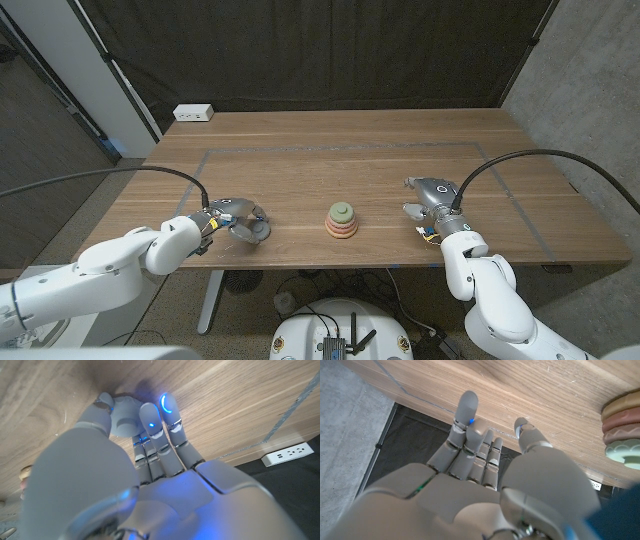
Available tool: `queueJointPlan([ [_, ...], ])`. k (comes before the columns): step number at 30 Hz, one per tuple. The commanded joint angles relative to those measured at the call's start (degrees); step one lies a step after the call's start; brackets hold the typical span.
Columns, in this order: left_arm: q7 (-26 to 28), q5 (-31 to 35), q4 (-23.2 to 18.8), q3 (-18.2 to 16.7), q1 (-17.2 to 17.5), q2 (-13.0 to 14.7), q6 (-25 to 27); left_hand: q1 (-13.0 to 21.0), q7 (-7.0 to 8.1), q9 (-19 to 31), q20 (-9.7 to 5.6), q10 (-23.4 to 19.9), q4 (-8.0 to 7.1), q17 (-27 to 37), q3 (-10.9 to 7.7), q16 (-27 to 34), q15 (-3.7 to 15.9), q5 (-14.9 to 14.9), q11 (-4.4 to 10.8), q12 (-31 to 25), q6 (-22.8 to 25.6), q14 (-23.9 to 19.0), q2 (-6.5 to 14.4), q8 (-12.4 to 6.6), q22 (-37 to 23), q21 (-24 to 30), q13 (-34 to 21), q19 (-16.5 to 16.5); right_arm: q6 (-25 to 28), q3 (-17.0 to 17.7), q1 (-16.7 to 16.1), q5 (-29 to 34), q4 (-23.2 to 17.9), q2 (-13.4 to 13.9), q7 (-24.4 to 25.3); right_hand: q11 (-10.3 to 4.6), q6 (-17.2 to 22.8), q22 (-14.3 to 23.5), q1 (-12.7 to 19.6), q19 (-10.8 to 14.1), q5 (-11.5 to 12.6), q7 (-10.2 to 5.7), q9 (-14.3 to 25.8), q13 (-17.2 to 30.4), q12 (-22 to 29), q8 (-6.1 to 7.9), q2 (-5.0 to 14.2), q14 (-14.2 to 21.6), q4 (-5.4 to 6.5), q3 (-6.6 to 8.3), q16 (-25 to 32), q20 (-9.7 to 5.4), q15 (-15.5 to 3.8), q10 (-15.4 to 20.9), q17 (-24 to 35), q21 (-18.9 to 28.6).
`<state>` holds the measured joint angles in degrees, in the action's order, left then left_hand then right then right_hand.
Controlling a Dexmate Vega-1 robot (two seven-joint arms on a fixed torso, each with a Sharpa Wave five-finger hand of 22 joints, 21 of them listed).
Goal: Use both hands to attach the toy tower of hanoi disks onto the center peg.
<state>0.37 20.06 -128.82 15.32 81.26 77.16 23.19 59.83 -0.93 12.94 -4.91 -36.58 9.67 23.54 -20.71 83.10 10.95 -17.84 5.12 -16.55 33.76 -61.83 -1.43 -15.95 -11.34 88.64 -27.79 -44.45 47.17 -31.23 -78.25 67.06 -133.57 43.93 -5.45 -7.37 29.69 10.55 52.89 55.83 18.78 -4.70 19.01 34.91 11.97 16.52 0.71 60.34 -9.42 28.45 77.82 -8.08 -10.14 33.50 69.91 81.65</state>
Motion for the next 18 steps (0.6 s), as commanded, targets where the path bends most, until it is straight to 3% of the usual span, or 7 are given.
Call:
queueJointPlan([
  [1, 1.4, -2.6, -0.9, -1.2, -0.7, 2.7, 0.0, 0.5, 0.05, 0.3, -7.12, -3.4, 0.11, 0.0, -0.24, 0.3, 1.64, -0.4, 3.32, -0.2, 0.4, -0.6, 0.1, 0.12, -0.3, 0.5, -0.2, -0.4, 1.3, -1.0, 0.6, 0.2, -0.5, 0.0, 0.1, -0.02, 0.6, 0.1, 0.4, 0.6, 0.3, -0.15, 0.3, 0.2, 0.0, 0.29, 0.65, 0.8, 0.01, 0.43, 0.7, -4.49, -2.38, 0.6, 0.2, 0.5],
  [18, 0.4, -6.3, -1.5, -1.9, -3.2, 5.6, -2.2, 1.1, 0.3, 0.4, -7.12, -4.3, 0.04, -0.2, -0.11, 0.4, 1.64, -0.5, 3.41, -0.3, 1.2, -0.7, 0.0, 0.2, -0.4, 0.5, -0.7, -0.6, 2.3, -2.0, 1.3, 1.0, -0.4, -1.1, -0.1, -0.02, 0.7, 0.0, 0.3, 0.9, 0.5, -0.1, 0.3, 0.2, 0.1, 0.28, 0.65, 1.2, 0.02, 0.58, 1.2, -4.5, -2.34, 1.0, 0.3, 0.6],
])
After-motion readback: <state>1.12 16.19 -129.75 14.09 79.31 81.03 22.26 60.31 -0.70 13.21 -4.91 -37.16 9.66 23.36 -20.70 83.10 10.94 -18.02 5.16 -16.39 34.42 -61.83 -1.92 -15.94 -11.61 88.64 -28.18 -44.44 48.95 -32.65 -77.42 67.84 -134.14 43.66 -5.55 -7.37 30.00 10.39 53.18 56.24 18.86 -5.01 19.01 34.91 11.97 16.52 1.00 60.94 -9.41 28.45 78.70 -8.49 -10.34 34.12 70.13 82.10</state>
